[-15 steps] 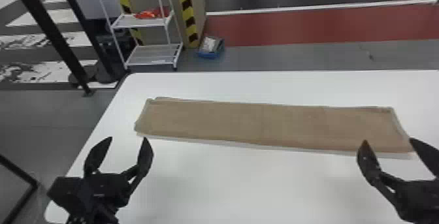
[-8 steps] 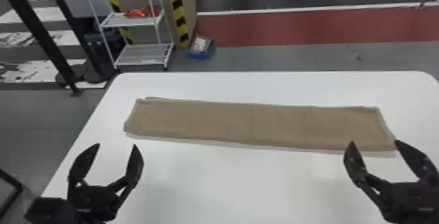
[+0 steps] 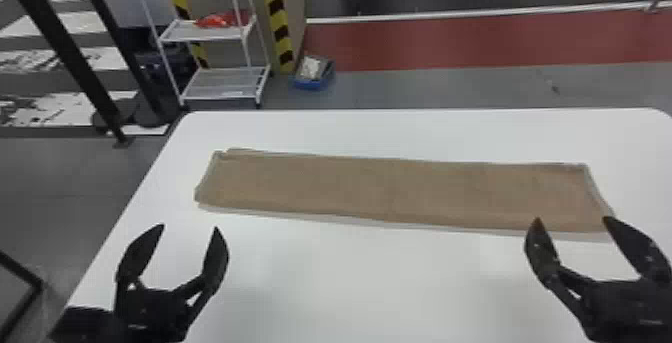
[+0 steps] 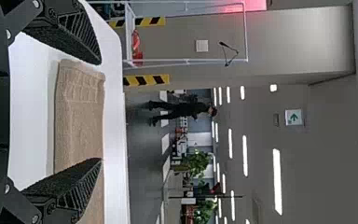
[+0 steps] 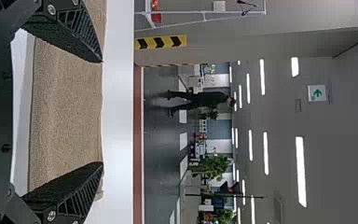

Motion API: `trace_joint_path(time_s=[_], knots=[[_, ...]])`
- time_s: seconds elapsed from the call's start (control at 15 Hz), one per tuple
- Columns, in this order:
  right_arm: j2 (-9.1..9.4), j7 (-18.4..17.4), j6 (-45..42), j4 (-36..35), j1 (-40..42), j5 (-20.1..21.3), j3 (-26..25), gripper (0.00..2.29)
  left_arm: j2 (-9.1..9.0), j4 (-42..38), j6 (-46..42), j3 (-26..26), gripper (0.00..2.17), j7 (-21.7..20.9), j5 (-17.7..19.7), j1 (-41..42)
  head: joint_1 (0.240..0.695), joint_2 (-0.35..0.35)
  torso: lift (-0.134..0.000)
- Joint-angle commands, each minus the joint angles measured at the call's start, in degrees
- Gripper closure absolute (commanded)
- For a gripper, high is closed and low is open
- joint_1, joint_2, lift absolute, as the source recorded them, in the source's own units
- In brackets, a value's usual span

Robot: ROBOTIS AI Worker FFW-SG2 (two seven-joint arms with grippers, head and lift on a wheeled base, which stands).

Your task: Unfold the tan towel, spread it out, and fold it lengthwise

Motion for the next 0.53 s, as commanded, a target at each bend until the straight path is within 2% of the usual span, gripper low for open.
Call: trace_joint_path(time_s=[0.0,0.47], knots=[[0.02,-0.3,0.0,0.1,0.0,0.1,0.0,0.11,-0.32,0.1,0.2,0.0,0.17,0.0,0.1,-0.2,0.695,0.14,-0.123],[0.02,-0.4,0.0,0.1,0.0,0.1,0.1,0.11,-0.32,0.2,0.2,0.0,0.16,0.0,0.1,-0.4,0.695,0.138,-0.123]])
